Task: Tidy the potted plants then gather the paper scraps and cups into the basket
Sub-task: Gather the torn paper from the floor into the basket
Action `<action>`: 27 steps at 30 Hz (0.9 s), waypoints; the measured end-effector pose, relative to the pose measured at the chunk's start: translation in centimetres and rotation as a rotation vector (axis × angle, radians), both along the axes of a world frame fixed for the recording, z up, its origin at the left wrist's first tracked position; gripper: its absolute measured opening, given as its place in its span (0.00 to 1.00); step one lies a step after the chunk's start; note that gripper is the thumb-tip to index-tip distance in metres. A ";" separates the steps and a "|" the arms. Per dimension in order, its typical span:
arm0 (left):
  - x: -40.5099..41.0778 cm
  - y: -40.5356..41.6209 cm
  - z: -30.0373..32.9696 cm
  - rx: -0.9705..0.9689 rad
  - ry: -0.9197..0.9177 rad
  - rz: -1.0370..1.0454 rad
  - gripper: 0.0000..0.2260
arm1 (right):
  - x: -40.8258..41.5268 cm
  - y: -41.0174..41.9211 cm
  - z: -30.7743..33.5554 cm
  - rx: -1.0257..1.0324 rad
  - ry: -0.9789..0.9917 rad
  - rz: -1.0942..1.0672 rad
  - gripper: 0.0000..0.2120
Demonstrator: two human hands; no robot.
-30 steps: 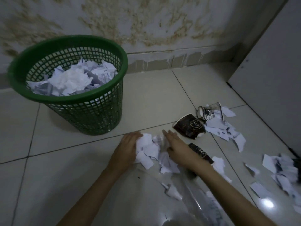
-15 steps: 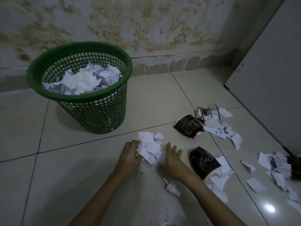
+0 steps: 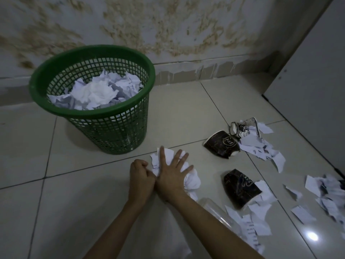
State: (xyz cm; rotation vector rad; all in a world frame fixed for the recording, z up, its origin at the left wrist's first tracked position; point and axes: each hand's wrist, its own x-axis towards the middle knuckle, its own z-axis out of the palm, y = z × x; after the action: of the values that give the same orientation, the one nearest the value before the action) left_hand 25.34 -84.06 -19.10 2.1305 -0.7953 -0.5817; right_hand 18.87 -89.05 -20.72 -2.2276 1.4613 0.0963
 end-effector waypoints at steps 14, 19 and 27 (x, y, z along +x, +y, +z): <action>-1.1 -0.1 0.3 0.045 0.017 -0.037 0.17 | -1.4 -1.9 0.4 -0.293 -0.025 0.267 0.16; -1.1 -1.0 0.5 0.024 0.154 0.038 0.14 | -1.6 -3.4 1.6 -0.190 -0.042 0.263 0.16; -1.8 -2.2 7.0 -0.108 0.754 0.138 0.20 | -1.9 -4.2 8.9 -0.135 -0.827 -0.114 0.15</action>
State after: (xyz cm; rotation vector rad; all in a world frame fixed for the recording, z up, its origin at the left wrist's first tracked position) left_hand 23.53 -86.30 -12.13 1.6495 -0.2450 -1.1365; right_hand 17.02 -93.27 -11.85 -1.8942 1.1208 -0.8735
